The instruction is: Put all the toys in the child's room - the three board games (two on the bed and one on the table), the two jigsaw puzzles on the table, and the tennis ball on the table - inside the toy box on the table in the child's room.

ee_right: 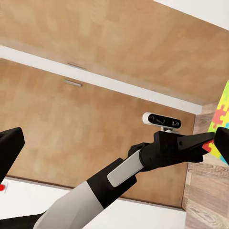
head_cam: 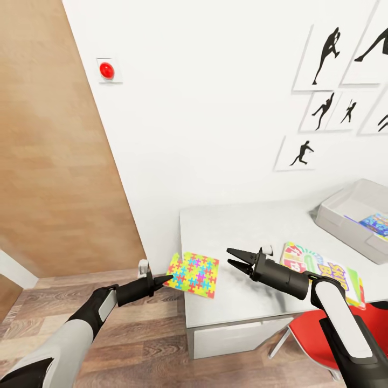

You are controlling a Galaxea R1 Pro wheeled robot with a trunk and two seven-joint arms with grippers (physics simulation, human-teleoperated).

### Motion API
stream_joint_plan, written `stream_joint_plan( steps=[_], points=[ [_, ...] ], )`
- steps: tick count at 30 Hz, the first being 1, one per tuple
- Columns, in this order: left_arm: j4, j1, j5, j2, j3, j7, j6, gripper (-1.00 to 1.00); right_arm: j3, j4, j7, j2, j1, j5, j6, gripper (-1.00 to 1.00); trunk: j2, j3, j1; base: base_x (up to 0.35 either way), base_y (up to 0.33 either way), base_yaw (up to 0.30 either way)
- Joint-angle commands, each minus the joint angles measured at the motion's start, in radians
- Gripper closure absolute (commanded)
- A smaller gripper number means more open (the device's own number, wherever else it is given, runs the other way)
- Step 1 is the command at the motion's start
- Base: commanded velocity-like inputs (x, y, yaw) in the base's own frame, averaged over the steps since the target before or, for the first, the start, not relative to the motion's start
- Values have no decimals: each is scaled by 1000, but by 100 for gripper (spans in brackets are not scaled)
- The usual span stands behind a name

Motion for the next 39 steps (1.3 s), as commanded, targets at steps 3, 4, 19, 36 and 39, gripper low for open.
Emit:
stream_joint_plan(
  steps=[3,4,19,36,39],
  points=[
    [-2,-1,1,1,2,-10,9,100,0,0,9,-1,-1,9,1,-100,21,9,-12,0,0,0],
    [-4,-1,1,1,2,-17,10,100,0,0,9,-1,-1,9,1,-100,28,12,-15,0,0,0],
    [-117,-12,-6,242,-16,-366,163,100,3,1,4,-1,-1,11,-1,-100,84,37,-46,0,0,0],
    [-195,-13,-5,335,-31,-366,236,100,-2,1,1,-1,0,11,-8,-100,203,90,-111,-39,0,0],
    [-196,-13,-5,336,-31,-366,236,100,-2,2,-2,-1,-1,11,-9,-100,224,99,-123,-169,0,0]
  ],
)
